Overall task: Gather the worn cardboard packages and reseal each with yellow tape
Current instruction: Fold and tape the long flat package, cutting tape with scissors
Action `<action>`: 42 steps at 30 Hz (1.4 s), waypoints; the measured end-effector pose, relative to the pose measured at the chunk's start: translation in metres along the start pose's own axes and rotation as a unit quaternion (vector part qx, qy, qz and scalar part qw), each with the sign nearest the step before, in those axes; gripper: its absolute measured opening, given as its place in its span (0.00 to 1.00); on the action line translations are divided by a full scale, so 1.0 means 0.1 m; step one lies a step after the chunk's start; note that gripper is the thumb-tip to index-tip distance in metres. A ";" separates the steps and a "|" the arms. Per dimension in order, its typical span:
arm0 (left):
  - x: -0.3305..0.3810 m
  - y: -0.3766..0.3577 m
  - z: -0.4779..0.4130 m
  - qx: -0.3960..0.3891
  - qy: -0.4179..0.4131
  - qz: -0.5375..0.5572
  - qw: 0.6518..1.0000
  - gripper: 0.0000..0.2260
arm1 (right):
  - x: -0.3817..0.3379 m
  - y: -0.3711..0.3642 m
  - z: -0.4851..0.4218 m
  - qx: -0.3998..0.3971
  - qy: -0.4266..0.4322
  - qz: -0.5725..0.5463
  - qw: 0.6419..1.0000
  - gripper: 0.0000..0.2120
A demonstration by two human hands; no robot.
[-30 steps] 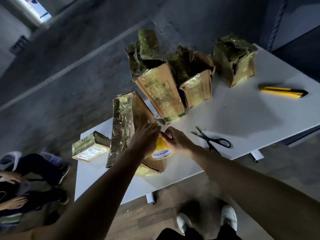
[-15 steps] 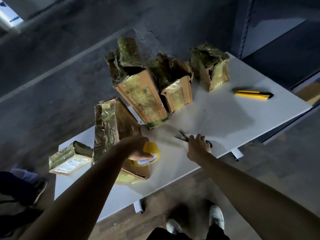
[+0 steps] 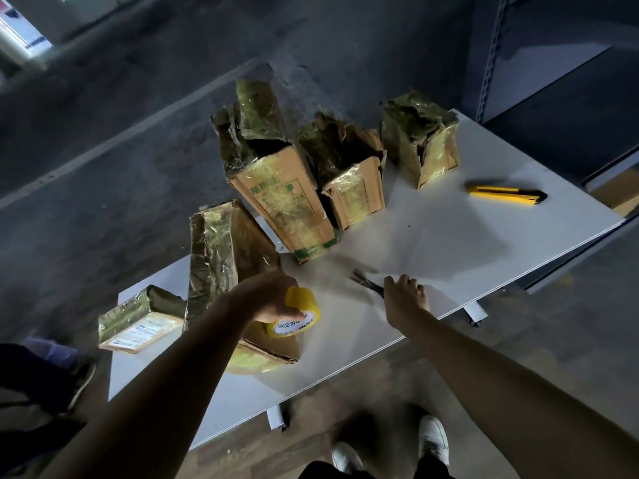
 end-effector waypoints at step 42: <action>-0.42 0.28 -0.08 -0.002 -0.042 0.121 0.992 0.19 | -0.86 1.02 1.24 -0.250 0.007 -0.641 0.726 0.13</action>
Point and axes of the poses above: each hand's wrist, its own z-axis away from the middle knuckle, its own y-axis out of the back of the hand, x = y × z, the point moved 1 cm from there along -z, towards the middle knuckle, and after that the axes turned 10 degrees about x, right-handed, at the moved point
